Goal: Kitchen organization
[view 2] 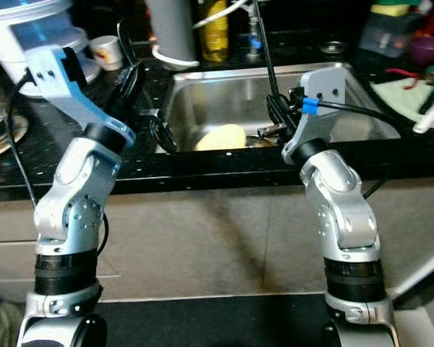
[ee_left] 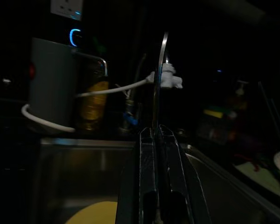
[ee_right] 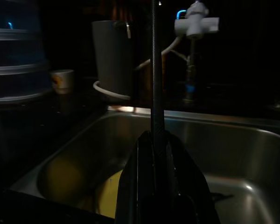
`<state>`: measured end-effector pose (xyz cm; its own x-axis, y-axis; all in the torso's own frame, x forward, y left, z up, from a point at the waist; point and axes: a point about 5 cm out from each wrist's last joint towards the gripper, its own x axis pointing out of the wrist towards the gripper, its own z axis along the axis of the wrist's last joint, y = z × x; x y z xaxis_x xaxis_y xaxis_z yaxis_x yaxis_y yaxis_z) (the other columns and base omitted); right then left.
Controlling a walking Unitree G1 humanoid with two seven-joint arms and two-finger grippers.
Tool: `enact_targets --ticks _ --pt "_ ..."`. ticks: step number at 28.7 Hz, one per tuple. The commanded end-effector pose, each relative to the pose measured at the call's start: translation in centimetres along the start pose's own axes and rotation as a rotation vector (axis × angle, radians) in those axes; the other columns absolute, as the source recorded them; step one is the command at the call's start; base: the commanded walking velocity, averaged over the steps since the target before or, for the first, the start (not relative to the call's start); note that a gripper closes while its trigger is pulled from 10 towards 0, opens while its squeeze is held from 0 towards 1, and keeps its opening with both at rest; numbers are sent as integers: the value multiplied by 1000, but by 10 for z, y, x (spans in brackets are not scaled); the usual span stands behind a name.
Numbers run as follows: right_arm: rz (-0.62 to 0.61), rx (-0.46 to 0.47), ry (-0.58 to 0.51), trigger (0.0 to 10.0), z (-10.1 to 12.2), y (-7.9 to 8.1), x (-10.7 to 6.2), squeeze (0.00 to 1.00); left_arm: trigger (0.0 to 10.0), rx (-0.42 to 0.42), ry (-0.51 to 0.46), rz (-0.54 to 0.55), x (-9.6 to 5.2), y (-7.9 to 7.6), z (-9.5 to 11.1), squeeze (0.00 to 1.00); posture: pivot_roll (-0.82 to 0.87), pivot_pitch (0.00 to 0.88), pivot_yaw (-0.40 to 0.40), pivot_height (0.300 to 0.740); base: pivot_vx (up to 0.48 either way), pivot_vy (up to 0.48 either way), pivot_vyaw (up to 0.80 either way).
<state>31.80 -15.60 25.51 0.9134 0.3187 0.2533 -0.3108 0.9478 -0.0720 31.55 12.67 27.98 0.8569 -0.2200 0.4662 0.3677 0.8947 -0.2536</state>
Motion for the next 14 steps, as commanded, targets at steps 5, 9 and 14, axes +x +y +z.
enact_targets --ticks 5,9,14 --pt "25 -5 6 10000 -2 7 3 0 10000 -21 -9 26 1 5 1 0 -13 0 14 736 0 0 0" --pt "-5 -22 35 10000 -6 3 3 0 10000 10 0 36 2 10 1 0 -15 0 13 736 0 0 0" --pt "-34 -26 77 10000 -12 -2 4 0 10000 28 -16 11 2 11 4 0 -13 0 12 736 0 0 -173"
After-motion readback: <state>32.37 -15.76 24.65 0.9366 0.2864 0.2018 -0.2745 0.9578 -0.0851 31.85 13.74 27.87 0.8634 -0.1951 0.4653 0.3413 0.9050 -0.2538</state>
